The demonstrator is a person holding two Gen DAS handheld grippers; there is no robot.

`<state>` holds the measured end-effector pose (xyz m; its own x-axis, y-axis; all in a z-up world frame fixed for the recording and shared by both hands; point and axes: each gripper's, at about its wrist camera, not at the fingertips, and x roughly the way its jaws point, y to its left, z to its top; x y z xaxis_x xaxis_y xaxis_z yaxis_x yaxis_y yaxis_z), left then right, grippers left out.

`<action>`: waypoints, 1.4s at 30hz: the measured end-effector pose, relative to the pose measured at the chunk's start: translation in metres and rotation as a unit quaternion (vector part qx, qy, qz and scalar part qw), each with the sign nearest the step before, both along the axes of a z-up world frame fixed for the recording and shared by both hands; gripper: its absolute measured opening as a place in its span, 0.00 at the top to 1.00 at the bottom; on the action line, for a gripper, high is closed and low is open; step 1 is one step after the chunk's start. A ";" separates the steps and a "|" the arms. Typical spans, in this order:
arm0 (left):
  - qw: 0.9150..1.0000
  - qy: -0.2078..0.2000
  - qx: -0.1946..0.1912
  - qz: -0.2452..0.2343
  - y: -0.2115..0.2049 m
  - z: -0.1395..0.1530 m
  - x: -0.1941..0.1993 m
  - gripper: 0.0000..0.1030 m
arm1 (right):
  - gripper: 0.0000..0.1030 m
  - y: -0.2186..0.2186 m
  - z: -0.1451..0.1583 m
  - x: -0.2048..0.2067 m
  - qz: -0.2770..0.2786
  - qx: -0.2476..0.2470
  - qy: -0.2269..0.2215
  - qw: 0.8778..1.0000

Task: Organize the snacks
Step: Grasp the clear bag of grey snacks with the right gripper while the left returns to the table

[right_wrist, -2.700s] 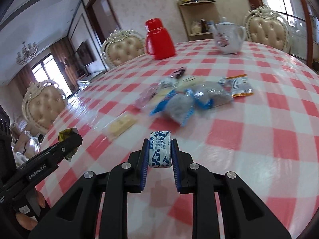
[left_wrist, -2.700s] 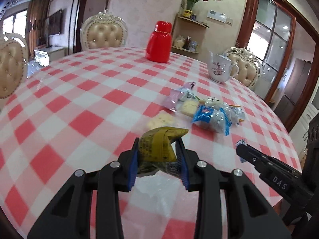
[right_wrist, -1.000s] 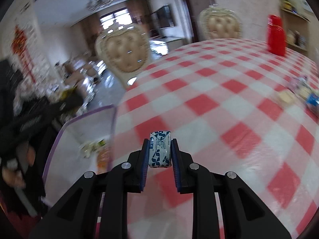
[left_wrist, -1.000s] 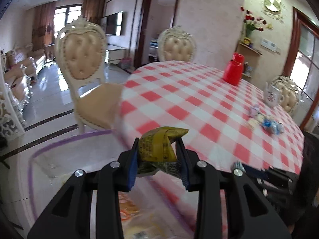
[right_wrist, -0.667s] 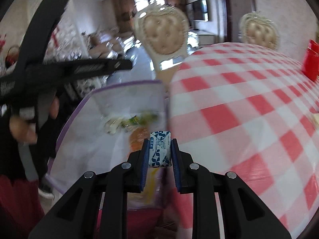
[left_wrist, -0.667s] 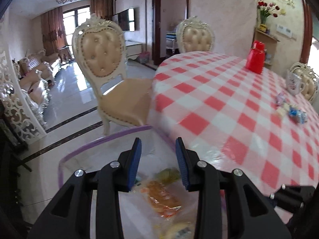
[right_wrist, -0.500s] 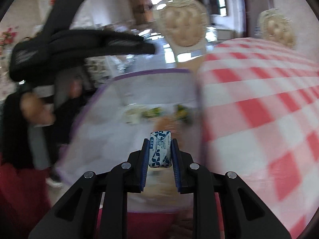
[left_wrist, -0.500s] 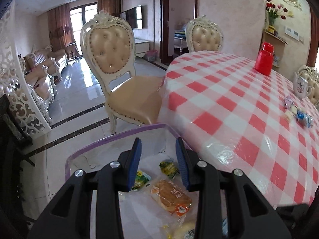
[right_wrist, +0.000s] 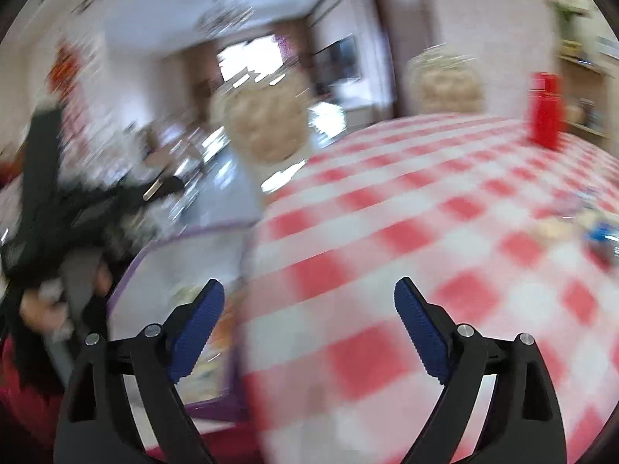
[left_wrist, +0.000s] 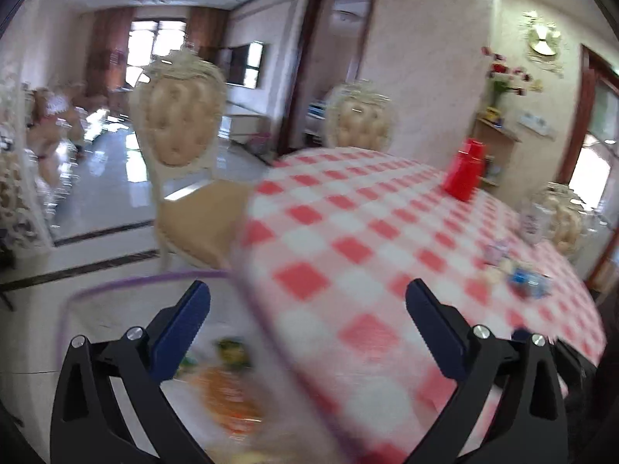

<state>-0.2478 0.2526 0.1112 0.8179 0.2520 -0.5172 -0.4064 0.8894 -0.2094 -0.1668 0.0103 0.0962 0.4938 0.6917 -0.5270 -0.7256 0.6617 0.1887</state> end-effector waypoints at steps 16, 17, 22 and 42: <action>0.977 0.077 -0.018 -0.196 -0.216 -0.035 0.269 0.02 | 0.16 -0.307 -0.041 0.178 -0.352 0.133 0.143 0.916; 0.979 0.075 -0.018 -0.189 -0.218 -0.036 0.284 0.02 | 0.16 -0.314 -0.042 0.184 -0.362 0.134 0.142 0.912; 0.985 0.059 -0.077 -0.145 -0.208 -0.051 0.348 0.02 | 0.16 -0.325 -0.044 0.222 -0.378 0.125 0.120 0.909; 0.982 0.043 -0.132 -0.127 -0.158 -0.052 0.350 0.02 | 0.15 -0.219 -0.079 0.359 -0.280 -0.132 0.134 0.942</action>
